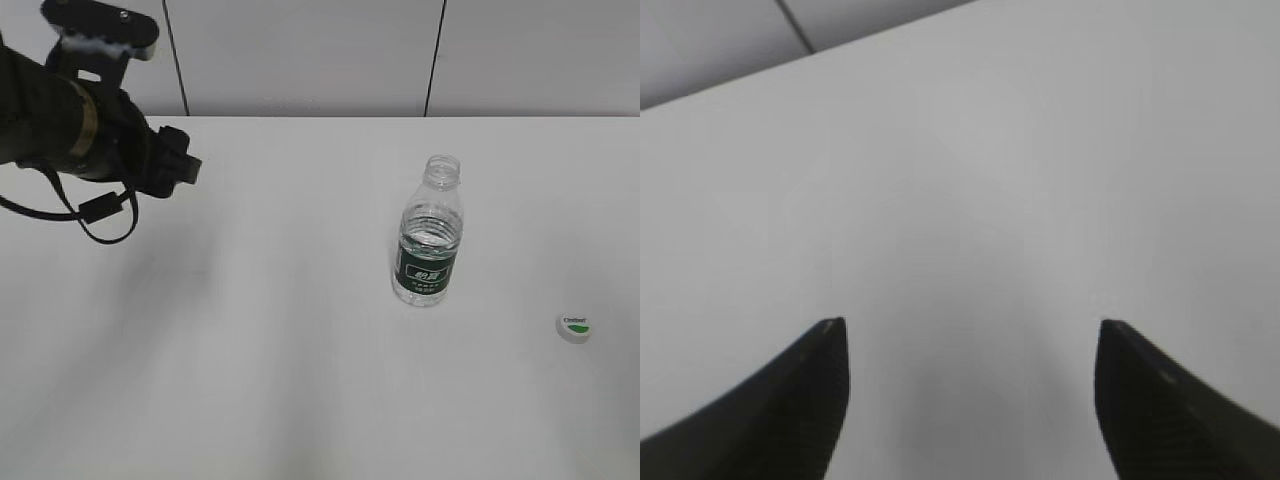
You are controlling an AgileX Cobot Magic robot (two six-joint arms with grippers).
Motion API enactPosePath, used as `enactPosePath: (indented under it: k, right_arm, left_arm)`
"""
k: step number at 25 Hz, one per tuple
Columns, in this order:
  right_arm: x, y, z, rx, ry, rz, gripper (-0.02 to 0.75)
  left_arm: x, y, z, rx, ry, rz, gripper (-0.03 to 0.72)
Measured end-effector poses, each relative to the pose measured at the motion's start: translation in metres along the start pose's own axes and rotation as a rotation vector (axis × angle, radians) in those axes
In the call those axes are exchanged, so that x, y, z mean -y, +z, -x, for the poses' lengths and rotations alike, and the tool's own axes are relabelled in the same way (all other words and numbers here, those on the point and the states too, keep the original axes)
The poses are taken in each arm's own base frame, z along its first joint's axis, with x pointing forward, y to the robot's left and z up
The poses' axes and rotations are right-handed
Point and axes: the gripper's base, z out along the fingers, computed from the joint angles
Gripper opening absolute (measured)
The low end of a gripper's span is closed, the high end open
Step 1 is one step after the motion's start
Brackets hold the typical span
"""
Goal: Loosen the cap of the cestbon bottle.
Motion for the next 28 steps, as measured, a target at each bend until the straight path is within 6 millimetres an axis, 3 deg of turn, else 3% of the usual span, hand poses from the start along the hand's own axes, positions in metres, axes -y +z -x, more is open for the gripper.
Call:
enactPosePath:
  k: [5, 8, 12, 17, 22, 28]
  right_arm:
    - [-0.006, -0.018, -0.014, 0.082, -0.009, 0.005, 0.579]
    - [-0.011, -0.033, -0.027, 0.166, -0.025, 0.006, 0.579]
    - [-0.015, -0.051, -0.047, 0.278, -0.062, -0.005, 0.579]
    - [-0.017, -0.068, -0.071, 0.402, -0.107, -0.049, 0.579]
    - [-0.019, -0.079, -0.091, 0.497, -0.151, -0.07, 0.579]
    - [-0.018, -0.087, -0.109, 0.575, -0.269, -0.144, 0.577]
  left_arm:
    - [-0.008, -0.035, -0.01, -0.173, -0.036, 0.0, 0.559]
    - [-0.015, -0.065, -0.012, -0.222, -0.045, -0.032, 0.516]
    - [-0.026, -0.109, -0.015, -0.219, -0.063, -0.078, 0.458]
    - [-0.039, -0.169, -0.022, -0.126, -0.07, -0.181, 0.44]
    - [-0.053, -0.214, -0.055, 0.004, -0.053, -0.237, 0.439]
    - [-0.062, -0.228, -0.112, 0.038, -0.02, -0.243, 0.439]
